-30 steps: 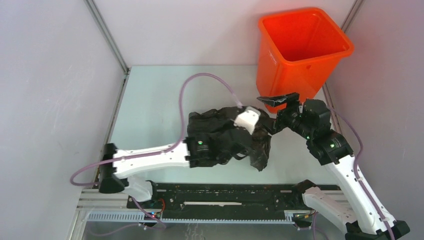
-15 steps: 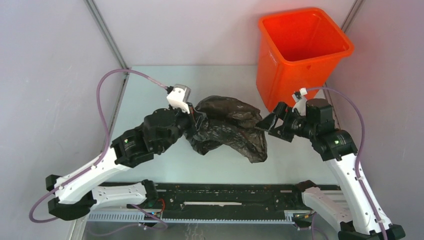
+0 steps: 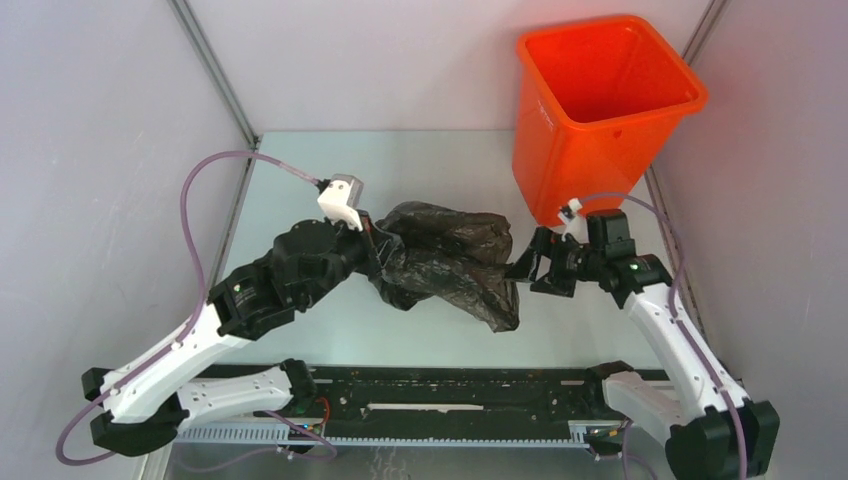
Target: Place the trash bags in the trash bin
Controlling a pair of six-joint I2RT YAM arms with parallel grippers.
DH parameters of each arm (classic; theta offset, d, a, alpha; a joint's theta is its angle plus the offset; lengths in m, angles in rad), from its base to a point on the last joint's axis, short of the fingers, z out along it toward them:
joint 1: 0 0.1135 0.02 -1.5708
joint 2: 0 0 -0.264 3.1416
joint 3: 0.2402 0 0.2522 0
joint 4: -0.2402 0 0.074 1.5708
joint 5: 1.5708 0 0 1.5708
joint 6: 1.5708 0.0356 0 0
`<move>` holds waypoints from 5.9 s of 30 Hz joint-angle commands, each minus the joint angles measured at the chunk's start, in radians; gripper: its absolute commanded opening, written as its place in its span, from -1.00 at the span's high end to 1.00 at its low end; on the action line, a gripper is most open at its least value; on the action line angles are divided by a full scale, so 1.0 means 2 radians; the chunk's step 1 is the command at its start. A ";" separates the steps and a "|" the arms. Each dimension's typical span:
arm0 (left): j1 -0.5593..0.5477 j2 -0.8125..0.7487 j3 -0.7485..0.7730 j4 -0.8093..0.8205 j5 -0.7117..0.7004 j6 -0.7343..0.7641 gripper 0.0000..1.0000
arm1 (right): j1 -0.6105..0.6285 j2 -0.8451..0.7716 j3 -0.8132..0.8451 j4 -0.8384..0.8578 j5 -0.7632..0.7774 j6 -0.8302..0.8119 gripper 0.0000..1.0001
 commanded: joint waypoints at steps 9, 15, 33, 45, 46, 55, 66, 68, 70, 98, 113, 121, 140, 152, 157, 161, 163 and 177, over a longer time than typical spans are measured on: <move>0.024 -0.089 -0.056 -0.009 0.024 -0.037 1.00 | 0.108 0.073 -0.082 0.244 0.064 0.079 -1.00; 0.034 -0.112 -0.072 -0.010 0.048 -0.013 1.00 | 0.162 0.124 -0.112 0.409 0.003 0.196 -0.95; 0.066 -0.089 -0.036 -0.054 -0.048 0.013 1.00 | 0.081 0.031 -0.051 0.239 0.023 0.182 -0.95; 0.197 -0.103 -0.114 -0.051 0.075 -0.060 1.00 | 0.063 0.087 -0.037 0.158 -0.029 0.118 -1.00; 0.198 -0.104 -0.113 -0.050 0.081 -0.059 1.00 | 0.066 0.109 -0.047 0.189 -0.051 0.137 -1.00; 0.201 -0.110 -0.110 -0.063 0.103 -0.045 1.00 | 0.108 0.240 -0.075 0.455 -0.075 0.331 -0.99; 0.204 -0.117 -0.107 -0.071 0.111 -0.039 1.00 | 0.188 0.330 -0.133 0.711 -0.038 0.473 -0.94; 0.204 -0.121 -0.108 -0.070 0.112 -0.043 1.00 | 0.197 0.353 -0.147 0.759 -0.027 0.500 -0.95; 0.204 -0.124 -0.109 -0.071 0.112 -0.045 1.00 | 0.200 0.370 -0.165 0.802 -0.017 0.521 -0.97; 0.204 -0.168 -0.120 -0.112 0.100 -0.064 1.00 | 0.232 0.335 -0.140 0.718 0.075 0.408 0.54; 0.232 -0.131 -0.234 -0.082 0.116 -0.141 1.00 | 0.191 0.094 -0.034 0.110 0.129 0.132 1.00; 0.373 0.030 -0.078 -0.032 0.188 -0.119 1.00 | 0.143 0.269 0.285 0.055 0.119 0.113 1.00; 0.414 -0.047 0.151 0.071 0.178 -0.065 1.00 | 0.156 0.167 0.545 0.087 0.139 0.006 1.00; 0.414 -0.247 -0.360 0.006 0.238 -0.175 1.00 | 0.177 0.140 0.101 0.046 0.141 -0.002 1.00; 0.414 -0.320 -0.362 -0.021 0.249 -0.195 1.00 | 0.188 0.097 0.084 0.050 0.151 0.000 1.00; 0.414 -0.265 -0.289 0.016 0.262 -0.195 1.00 | 0.185 0.111 0.157 0.049 0.147 0.004 1.00; 0.414 -0.215 -0.226 0.037 0.263 -0.181 1.00 | 0.185 0.144 0.218 0.035 0.146 -0.001 1.00; 0.416 0.005 0.237 0.010 0.229 -0.076 1.00 | 0.149 0.272 0.702 -0.152 0.147 -0.039 1.00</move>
